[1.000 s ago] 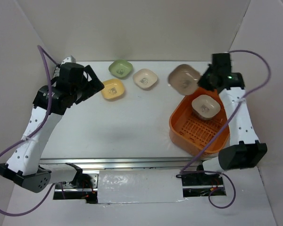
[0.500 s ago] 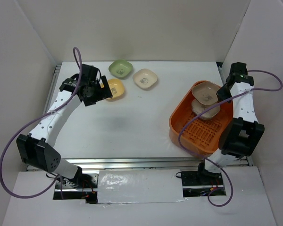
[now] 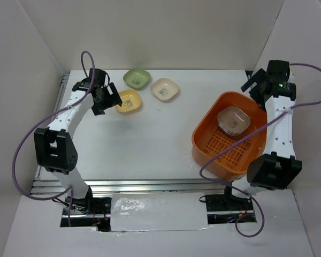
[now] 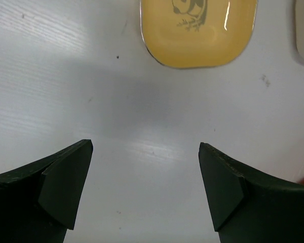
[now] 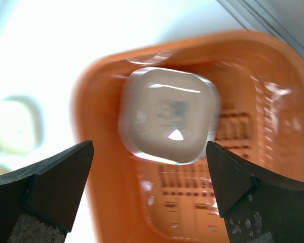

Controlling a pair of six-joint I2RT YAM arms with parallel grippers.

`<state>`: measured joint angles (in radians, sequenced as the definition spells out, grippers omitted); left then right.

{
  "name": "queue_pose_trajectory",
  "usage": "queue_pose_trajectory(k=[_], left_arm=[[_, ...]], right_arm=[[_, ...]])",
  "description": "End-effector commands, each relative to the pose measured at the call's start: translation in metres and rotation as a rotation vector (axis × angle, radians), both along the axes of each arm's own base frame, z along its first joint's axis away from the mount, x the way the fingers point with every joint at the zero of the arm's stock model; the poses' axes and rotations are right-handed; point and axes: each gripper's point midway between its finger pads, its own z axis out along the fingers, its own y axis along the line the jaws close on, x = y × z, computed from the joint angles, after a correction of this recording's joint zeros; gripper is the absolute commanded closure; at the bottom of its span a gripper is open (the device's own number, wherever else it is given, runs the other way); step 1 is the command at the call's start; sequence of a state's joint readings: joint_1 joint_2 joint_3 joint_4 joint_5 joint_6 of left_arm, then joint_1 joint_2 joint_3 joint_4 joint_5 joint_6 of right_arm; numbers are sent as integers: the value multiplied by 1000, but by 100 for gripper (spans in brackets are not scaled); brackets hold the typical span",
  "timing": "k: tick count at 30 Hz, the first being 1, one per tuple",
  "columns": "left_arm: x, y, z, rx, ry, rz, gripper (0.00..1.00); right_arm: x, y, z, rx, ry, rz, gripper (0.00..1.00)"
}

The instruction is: Place the plates into the plastic bin on the countertop

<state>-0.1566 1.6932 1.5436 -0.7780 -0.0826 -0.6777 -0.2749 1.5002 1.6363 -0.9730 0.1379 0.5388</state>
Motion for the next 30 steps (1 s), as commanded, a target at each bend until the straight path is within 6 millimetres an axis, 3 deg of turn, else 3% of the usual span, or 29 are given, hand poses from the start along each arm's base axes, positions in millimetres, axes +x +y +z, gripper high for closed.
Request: queue_pose_trajectory(k=[1, 3, 4, 6, 7, 8, 9, 10, 11, 13, 14, 15, 16, 17, 18, 20, 21, 22, 23, 24, 25, 26, 27, 29, 30], left_arm=[[44, 14, -3, -41, -72, 28, 1], [68, 16, -9, -104, -113, 41, 1], [78, 16, -29, -121, -89, 41, 1], [102, 15, -35, -164, -130, 39, 1], [112, 16, -54, -172, -114, 55, 2], [122, 17, -57, -176, -118, 64, 3], [129, 17, -79, -180, -83, 72, 5], [133, 17, -88, -181, -68, 81, 7], [143, 16, -87, -182, -82, 84, 12], [143, 12, -121, -163, -10, 82, 21], [153, 11, -119, -142, -16, 83, 41], [139, 8, -144, -99, 81, 89, 52], [142, 14, -142, -43, 85, 121, 65], [137, 17, -147, -14, 112, 140, 92], [131, 22, -145, 49, 125, 168, 100], [103, 33, -140, 129, 186, 222, 100], [94, 31, -105, 155, 136, 238, 100], [69, 41, -110, 222, 170, 273, 100], [57, 33, -96, 237, 146, 261, 100], [54, 27, -53, 212, 30, 257, 100], [36, 20, -58, 226, 37, 203, 100], [29, 1, -45, 211, 2, 141, 100], [22, -7, -19, 200, -49, 82, 100], [8, -40, -4, 166, -57, -44, 100], [-4, -46, 4, 168, -36, -100, 100]], right_arm=[[-7, 48, 72, 29, -210, 166, 0], [-5, 88, 79, 90, -277, 314, 0], [-13, 114, 91, 141, -333, 422, 0], [-19, 140, 92, 194, -373, 527, 0], [-27, 159, 99, 229, -398, 593, 0], [-31, 167, 97, 249, -393, 621, 0], [-37, 179, 98, 260, -391, 659, 0], [-41, 186, 99, 271, -390, 688, 0], [-44, 191, 97, 280, -379, 702, 0], [-55, 204, 99, 277, -372, 751, 0], [-58, 205, 100, 271, -370, 753, 0], [-63, 208, 101, 273, -366, 761, 0], [-67, 213, 102, 277, -366, 775, 0], [-69, 216, 105, 277, -372, 781, 0], [-72, 219, 110, 284, -387, 788, 0], [-75, 231, 111, 294, -389, 822, 0], [-73, 236, 110, 304, -387, 836, 0], [-72, 243, 106, 313, -375, 857, 0], [-74, 262, 103, 329, -361, 913, 0], [-67, 272, 92, 324, -321, 923, 0], [-63, 281, 83, 310, -288, 929, 0], [-67, 300, 84, 294, -276, 972, 0], [-52, 307, 67, 254, -226, 954, 0], [-46, 330, 66, 224, -208, 986, 0], [-32, 339, 46, 195, -152, 982, 0]])
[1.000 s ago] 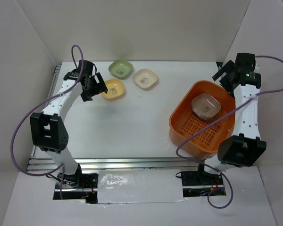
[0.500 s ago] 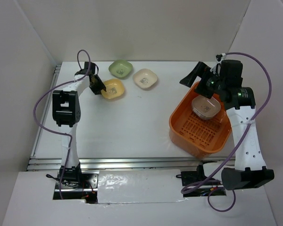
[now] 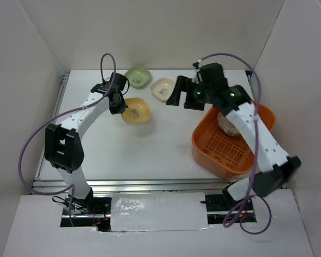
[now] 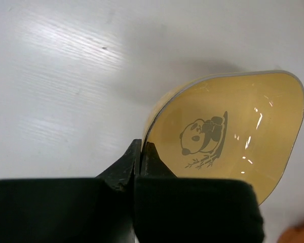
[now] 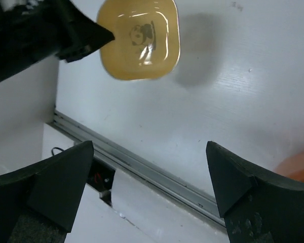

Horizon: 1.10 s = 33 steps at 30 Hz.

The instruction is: Place the plates into the plastic bin on the countertop

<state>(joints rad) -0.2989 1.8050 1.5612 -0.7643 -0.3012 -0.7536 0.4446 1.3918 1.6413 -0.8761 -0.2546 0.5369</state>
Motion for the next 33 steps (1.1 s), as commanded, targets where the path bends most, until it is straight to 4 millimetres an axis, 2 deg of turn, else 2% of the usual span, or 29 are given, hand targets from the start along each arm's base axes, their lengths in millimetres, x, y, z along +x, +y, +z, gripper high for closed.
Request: queue_pose_trajectory(k=[1, 2, 3, 4, 5, 6, 9, 10, 12, 13, 14, 15, 16, 17, 18, 19, 20, 21, 22, 24, 25, 26, 27, 28, 29, 32, 33], left_arm=[[-14, -29, 48, -5, -66, -172, 100], [-23, -46, 55, -47, -62, -236, 100], [-30, -52, 59, -58, -56, -272, 100], [-34, -58, 62, -76, -55, -294, 100], [-42, -69, 73, -121, -73, -333, 100], [-46, -73, 77, -140, -79, -343, 100], [-59, -86, 96, -209, -115, -383, 100], [-62, -87, 100, -217, -124, -385, 100], [-69, -86, 115, -234, -155, -387, 100], [-71, -85, 119, -237, -161, -390, 100], [-74, -84, 126, -243, -176, -392, 100], [-73, -82, 129, -243, -186, -383, 100], [-74, -77, 131, -232, -186, -362, 71], [-75, -67, 134, -203, -182, -309, 41], [-77, -65, 137, -204, -180, -302, 1], [-75, -55, 140, -172, -186, -262, 1], [-79, -45, 143, -157, -177, -229, 1], [-79, -40, 155, -155, -206, -211, 1], [-81, -26, 167, -143, -243, -166, 1], [-83, -12, 181, -138, -290, -130, 1], [-84, -4, 186, -139, -316, -110, 1], [-86, 1, 198, -146, -366, -115, 1], [-88, 3, 193, -142, -361, -120, 1], [-88, 6, 194, -148, -372, -134, 1], [-89, 6, 184, -148, -347, -141, 1], [-86, 3, 164, -155, -286, -166, 1], [-82, 1, 157, -155, -271, -170, 1]], right_arm=[[35, 25, -16, -105, -12, -28, 0], [39, 31, -24, -124, 3, -20, 0], [47, 45, -45, -159, 40, 0, 0], [52, 51, -47, -166, 40, 7, 2], [57, 62, -66, -192, 67, 16, 2], [60, 64, -73, -211, 75, 3, 3], [70, 68, -93, -264, 70, -52, 15], [72, 65, -101, -280, 69, -78, 31], [69, 63, -99, -269, 59, -100, 44], [64, 62, -108, -279, 68, -102, 57], [63, 62, -97, -245, 41, -107, 71], [60, 60, -97, -245, 40, -116, 90], [57, 56, -96, -246, 41, -127, 100], [54, 49, -86, -247, 19, -146, 100], [54, 42, -82, -256, 11, -174, 100], [53, 31, -81, -274, 14, -207, 100], [52, 5, -75, -293, 30, -266, 100], [53, -15, -74, -311, 40, -316, 100], [49, -51, -67, -317, 61, -397, 100], [44, -95, -66, -334, 83, -502, 100], [32, -119, -67, -338, 91, -544, 100], [33, -157, -67, -336, 105, -644, 100], [26, -178, -82, -350, 142, -688, 100], [20, -198, -79, -344, 134, -733, 100], [13, -232, -92, -354, 186, -828, 100], [5, -274, -101, -301, 204, -915, 100], [3, -293, -108, -289, 216, -956, 100]])
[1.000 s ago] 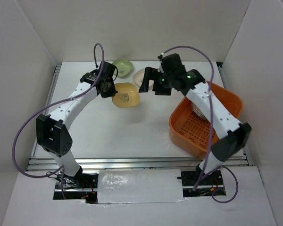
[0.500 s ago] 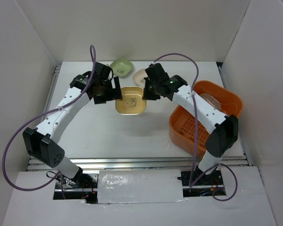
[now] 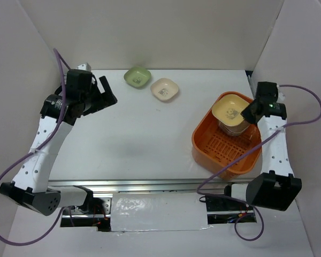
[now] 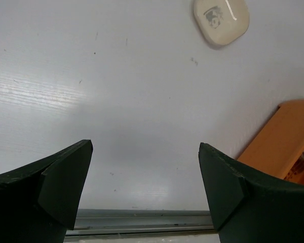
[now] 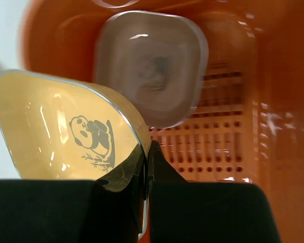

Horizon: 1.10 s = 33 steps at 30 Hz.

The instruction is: Place the plates into the plastic bin on the countertop

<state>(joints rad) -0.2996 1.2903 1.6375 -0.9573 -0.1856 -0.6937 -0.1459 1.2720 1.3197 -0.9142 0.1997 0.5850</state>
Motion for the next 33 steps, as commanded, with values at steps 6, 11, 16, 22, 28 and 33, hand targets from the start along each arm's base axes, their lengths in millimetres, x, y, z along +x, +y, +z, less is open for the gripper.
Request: queue_pose_trajectory(k=[6, 11, 16, 22, 28, 33], left_arm=[[24, -25, -61, -1, 117, -118, 1], [38, -41, -84, -5, 171, -184, 1], [68, -59, -89, -45, 154, -202, 1], [128, -83, -117, -303, 140, -99, 1], [193, -101, -186, -634, 133, 98, 1], [250, -134, -210, -712, 45, 107, 1]], right_arm=[[6, -53, -14, 52, 55, -77, 100], [26, -62, 10, 66, 20, -89, 13], [20, -45, 58, 61, -93, -41, 0], [-2, 46, 110, 238, -343, 254, 0], [-48, 145, 130, 514, -540, 596, 0], [-81, 168, 118, 512, -500, 666, 0]])
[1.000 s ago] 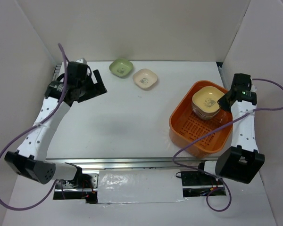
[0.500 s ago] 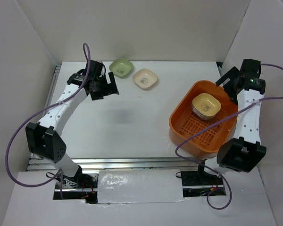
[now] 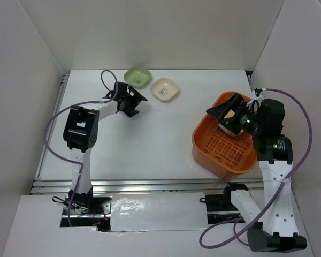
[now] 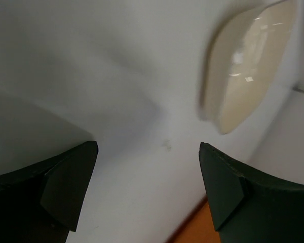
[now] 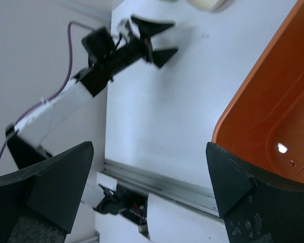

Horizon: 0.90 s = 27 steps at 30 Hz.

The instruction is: Place the plates into the plastic bin on the countertop

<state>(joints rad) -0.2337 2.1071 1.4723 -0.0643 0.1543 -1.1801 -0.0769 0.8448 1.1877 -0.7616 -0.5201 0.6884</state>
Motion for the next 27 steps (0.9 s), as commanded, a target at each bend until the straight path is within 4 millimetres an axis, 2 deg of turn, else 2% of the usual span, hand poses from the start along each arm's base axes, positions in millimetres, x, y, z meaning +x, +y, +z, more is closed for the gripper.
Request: queue_pose_trajectory(k=[1, 2, 4, 5, 6, 7, 8, 9, 10, 11, 12, 13, 14, 15, 16, 19, 21, 22, 23, 25, 26, 27], left_arm=[[54, -38, 42, -157, -197, 60, 1], [58, -43, 30, -153, -197, 80, 1], [63, -47, 22, -165, -172, 133, 1], [61, -49, 5, -127, -131, 161, 1], [65, -56, 11, -123, -130, 160, 1], [68, -57, 9, -86, -126, 182, 1], [57, -61, -21, -17, -32, 182, 1], [73, -66, -1, 8, -72, 194, 1], [75, -71, -6, 32, -55, 193, 1], [60, -72, -44, 106, 55, 184, 2], [74, -77, -24, 110, 20, 201, 4], [73, -78, -31, 130, 46, 208, 10], [59, -75, -54, 173, 130, 227, 15], [59, -73, -53, 184, 138, 249, 21], [54, -70, -59, 199, 163, 264, 45], [38, -66, -68, 214, 203, 279, 88], [34, -65, -63, 209, 213, 271, 100], [31, -64, -57, 210, 224, 259, 100], [32, -65, -34, 219, 188, 232, 100], [23, -65, -3, 299, 137, 195, 100], [18, -62, 38, 340, 64, 161, 100], [10, -58, 55, 382, 38, 150, 100]], right_arm=[[-14, 19, 1, 36, -25, 90, 0], [-21, 21, 1, 37, -32, 97, 0], [-28, 24, -3, 38, -22, 107, 0], [-33, 24, -4, 34, -21, 102, 0], [-35, 24, -3, 35, -24, 102, 0], [-38, 24, -1, 36, -31, 105, 0], [-41, 25, 1, 39, -30, 113, 0], [-43, 26, 2, 39, -28, 115, 0], [-46, 26, 8, 36, -43, 118, 0], [-52, 31, 8, 33, -30, 144, 0], [-53, 30, 11, 27, -35, 138, 0], [-55, 30, 18, 24, -52, 142, 0], [-57, 30, 20, 20, -51, 146, 0], [-59, 30, 27, 20, -68, 149, 0], [-61, 31, 30, 17, -73, 155, 0], [-61, 32, 39, 17, -89, 161, 0], [-57, 32, 42, 14, -94, 162, 0], [-53, 32, 40, 9, -89, 164, 0], [-48, 32, 40, 7, -94, 166, 0], [-32, 32, 29, -3, -53, 166, 0], [-26, 32, 25, -9, -37, 165, 0], [-21, 34, 26, -19, -29, 168, 0]])
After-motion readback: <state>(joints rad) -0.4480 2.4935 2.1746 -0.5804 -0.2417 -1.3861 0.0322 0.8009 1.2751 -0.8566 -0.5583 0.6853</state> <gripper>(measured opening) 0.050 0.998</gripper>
